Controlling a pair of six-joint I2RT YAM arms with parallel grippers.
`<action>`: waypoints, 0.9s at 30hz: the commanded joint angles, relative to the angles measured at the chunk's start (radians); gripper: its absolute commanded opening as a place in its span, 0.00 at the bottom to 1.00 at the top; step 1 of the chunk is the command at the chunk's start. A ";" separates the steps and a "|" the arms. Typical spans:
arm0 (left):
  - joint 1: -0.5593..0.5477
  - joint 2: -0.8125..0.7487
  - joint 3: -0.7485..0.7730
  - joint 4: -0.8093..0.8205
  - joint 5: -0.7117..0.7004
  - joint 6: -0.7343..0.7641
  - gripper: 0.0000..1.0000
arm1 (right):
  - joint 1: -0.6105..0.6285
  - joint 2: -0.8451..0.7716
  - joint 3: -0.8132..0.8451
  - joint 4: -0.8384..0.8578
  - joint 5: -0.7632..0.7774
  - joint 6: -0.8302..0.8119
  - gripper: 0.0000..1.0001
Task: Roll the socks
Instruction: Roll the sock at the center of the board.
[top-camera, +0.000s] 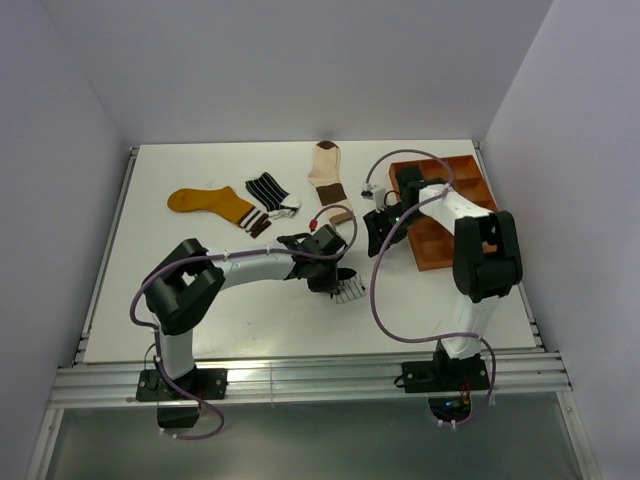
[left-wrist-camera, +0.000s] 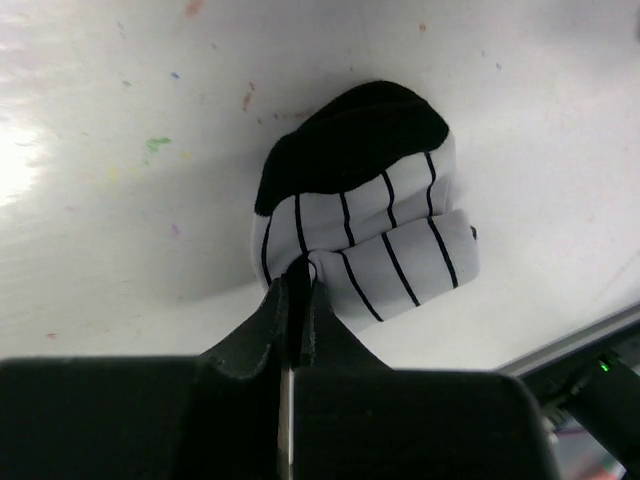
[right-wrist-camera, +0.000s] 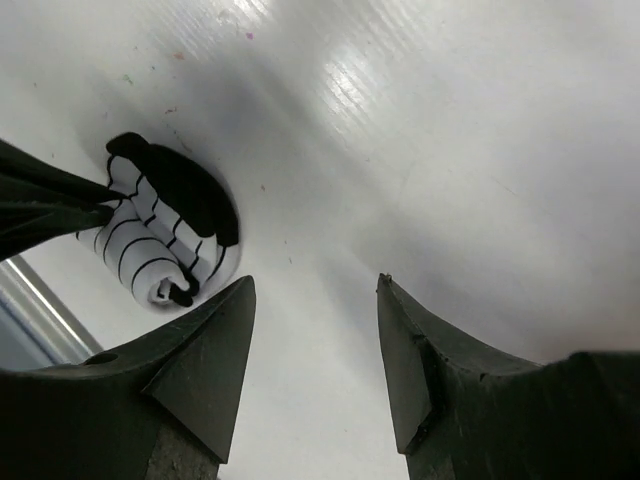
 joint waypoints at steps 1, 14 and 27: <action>0.025 0.037 0.028 -0.072 0.152 -0.020 0.00 | -0.033 -0.116 -0.046 0.083 -0.031 -0.077 0.59; 0.137 0.154 0.113 -0.202 0.355 -0.009 0.00 | 0.046 -0.589 -0.494 0.301 -0.019 -0.407 0.61; 0.143 0.201 0.200 -0.254 0.381 -0.034 0.00 | 0.439 -0.782 -0.733 0.495 0.191 -0.499 0.68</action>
